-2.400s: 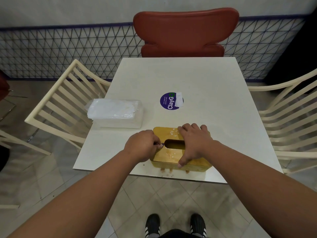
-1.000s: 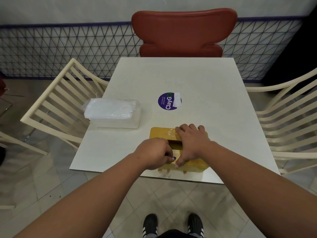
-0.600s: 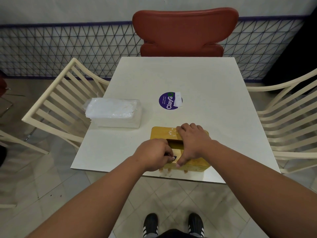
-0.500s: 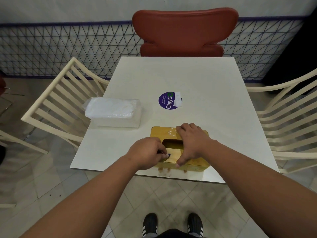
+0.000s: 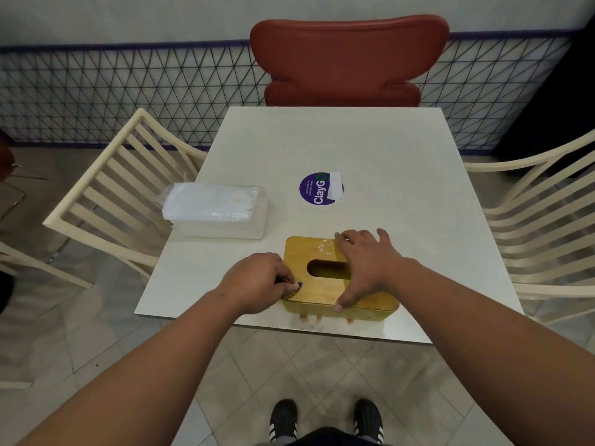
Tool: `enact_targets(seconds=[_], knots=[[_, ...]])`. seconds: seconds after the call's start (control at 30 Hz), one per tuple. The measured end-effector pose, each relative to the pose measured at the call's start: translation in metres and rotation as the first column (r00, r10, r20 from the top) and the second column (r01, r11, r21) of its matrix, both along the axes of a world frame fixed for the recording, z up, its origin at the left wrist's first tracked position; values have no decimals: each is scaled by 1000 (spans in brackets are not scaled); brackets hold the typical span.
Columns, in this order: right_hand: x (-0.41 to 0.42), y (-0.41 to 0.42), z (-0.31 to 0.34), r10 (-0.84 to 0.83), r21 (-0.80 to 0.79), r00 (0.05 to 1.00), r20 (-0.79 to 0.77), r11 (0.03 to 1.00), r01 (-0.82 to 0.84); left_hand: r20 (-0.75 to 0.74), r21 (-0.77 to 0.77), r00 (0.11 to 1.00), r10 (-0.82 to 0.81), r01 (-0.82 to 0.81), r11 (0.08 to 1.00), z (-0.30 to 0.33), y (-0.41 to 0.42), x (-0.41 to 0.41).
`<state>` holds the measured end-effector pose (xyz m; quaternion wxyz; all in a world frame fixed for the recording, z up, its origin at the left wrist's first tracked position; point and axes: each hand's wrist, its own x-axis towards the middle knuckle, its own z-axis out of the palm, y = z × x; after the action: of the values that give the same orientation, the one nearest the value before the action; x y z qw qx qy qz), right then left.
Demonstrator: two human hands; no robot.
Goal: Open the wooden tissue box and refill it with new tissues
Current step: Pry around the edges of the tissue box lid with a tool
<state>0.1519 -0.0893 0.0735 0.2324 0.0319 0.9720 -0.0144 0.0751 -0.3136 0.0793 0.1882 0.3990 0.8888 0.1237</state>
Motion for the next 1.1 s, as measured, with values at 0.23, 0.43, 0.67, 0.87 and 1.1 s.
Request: enact_targets(seconds=[0.23,0.43,0.67,0.87,1.1], knots=[[15,11,-2,0,36,1000,16,999,-1,-25,-21,1000,10,-11,1000,0,10,10],[16,8,-6,-23,45,1000,-14,999,24,-42,5,992,-120,120,993,-5,52,47],[15,11,-7,-39,14,999,-23,999,39,-10,-32,997,-71,70,997,-2,29,27],[15,10,-6,-32,16,999,-27,999,32,-36,-10,989,-144,144,990,-6,61,48],[15,12,-6,-39,-7,999,-25,999,39,-6,-2,1000,-24,24,1000,-8,41,18]])
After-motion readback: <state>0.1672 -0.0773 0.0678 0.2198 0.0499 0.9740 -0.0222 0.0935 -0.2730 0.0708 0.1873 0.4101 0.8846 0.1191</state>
